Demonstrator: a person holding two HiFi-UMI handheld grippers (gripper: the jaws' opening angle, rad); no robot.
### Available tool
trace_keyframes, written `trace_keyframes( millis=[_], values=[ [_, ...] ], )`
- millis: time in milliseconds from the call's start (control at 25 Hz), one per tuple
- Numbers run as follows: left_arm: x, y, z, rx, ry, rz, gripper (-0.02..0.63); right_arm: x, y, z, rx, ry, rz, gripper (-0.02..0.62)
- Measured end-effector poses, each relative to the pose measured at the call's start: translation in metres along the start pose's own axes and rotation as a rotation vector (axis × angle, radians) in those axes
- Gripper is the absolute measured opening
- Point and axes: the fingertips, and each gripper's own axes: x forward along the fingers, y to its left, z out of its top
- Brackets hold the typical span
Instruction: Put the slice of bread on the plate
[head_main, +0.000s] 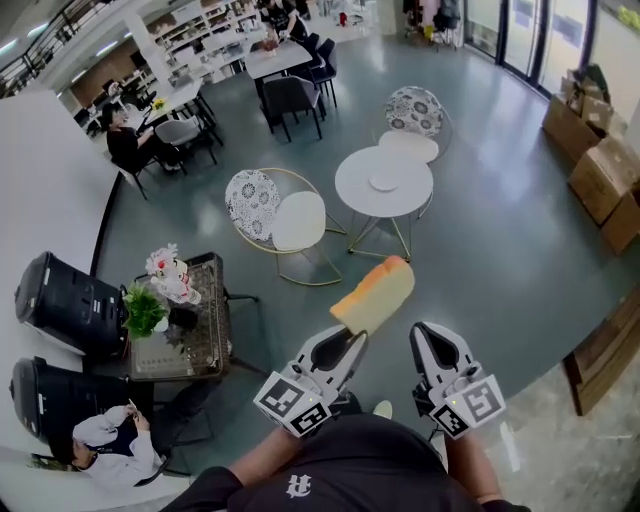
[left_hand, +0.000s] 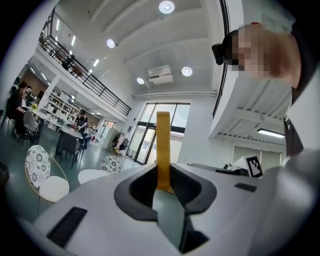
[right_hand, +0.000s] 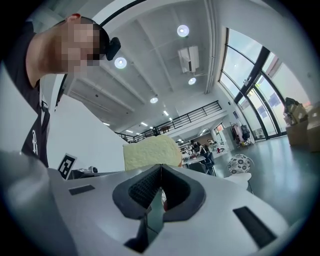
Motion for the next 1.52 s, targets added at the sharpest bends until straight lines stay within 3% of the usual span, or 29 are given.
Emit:
trace_keyframes(
  millis=[520,1120,1520],
  values=[
    [0.044,0.029,0.003,0.001,0.002,-0.020,0.080,0.022,-0.046,0.006,0.042,-0.021,-0.053,0.003],
    [0.132,0.137,0.028,0.017,0.016,-0.093,0.080,0.140,-0.113,0.025,0.005,-0.049,-0.106,0.002],
    [0.166,0.178,0.033,0.023,0.026,-0.120,0.080,0.184,-0.137,0.031,-0.019,-0.046,-0.130,0.003]
  ],
)
